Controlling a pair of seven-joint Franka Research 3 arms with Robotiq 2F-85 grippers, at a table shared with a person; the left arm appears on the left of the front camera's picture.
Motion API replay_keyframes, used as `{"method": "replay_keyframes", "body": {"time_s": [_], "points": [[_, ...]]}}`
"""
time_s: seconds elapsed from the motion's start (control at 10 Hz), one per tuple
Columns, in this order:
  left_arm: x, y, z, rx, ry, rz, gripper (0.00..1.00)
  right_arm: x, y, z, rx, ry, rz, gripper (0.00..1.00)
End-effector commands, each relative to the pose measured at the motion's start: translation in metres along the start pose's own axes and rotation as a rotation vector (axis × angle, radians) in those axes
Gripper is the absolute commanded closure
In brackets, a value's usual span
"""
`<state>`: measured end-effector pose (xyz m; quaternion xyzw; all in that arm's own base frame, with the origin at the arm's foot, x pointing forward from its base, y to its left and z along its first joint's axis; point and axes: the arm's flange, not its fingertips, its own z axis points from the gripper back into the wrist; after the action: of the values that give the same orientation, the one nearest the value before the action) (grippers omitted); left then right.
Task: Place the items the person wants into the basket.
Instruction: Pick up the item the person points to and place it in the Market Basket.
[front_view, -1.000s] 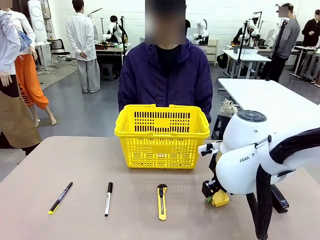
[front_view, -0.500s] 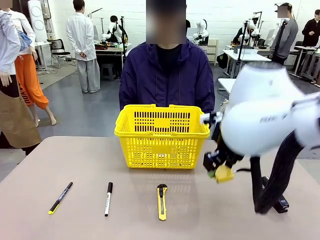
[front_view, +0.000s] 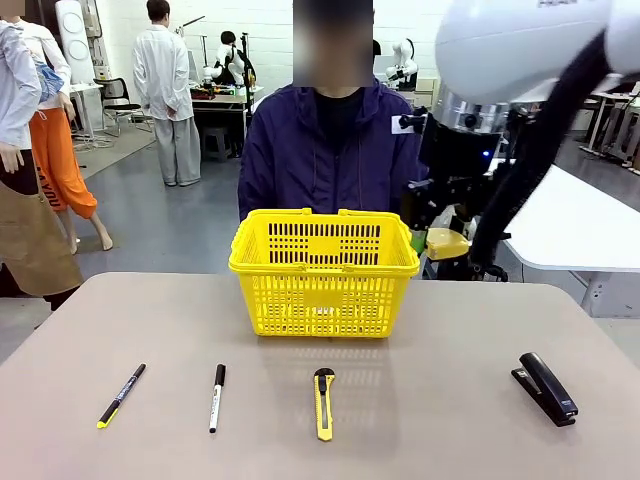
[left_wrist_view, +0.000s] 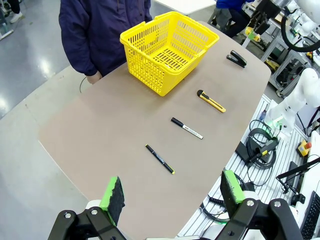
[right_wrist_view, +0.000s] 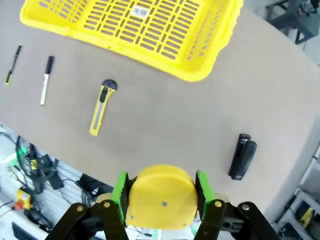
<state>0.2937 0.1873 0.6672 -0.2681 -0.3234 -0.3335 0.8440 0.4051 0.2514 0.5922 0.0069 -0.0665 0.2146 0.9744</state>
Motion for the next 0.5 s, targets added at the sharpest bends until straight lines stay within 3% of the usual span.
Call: {"method": "replay_keyframes", "body": {"time_s": [0.0, 0.1, 0.4], "points": [[-0.0004, -0.0004, 0.002, -0.012, -0.013, -0.019, 0.0, 0.0068, 0.0099, -0.0032, -0.036, 0.048, -0.007, 0.87], [-0.0004, -0.0004, 0.002, -0.012, -0.013, -0.019, 0.0, 0.0, 0.0, 0.0, 0.0, 0.0, 0.0, 0.87], [-0.0004, -0.0004, 0.002, -0.012, -0.013, -0.019, 0.0, 0.0, 0.0, 0.0, 0.0, 0.0, 0.0, 0.87]]}}
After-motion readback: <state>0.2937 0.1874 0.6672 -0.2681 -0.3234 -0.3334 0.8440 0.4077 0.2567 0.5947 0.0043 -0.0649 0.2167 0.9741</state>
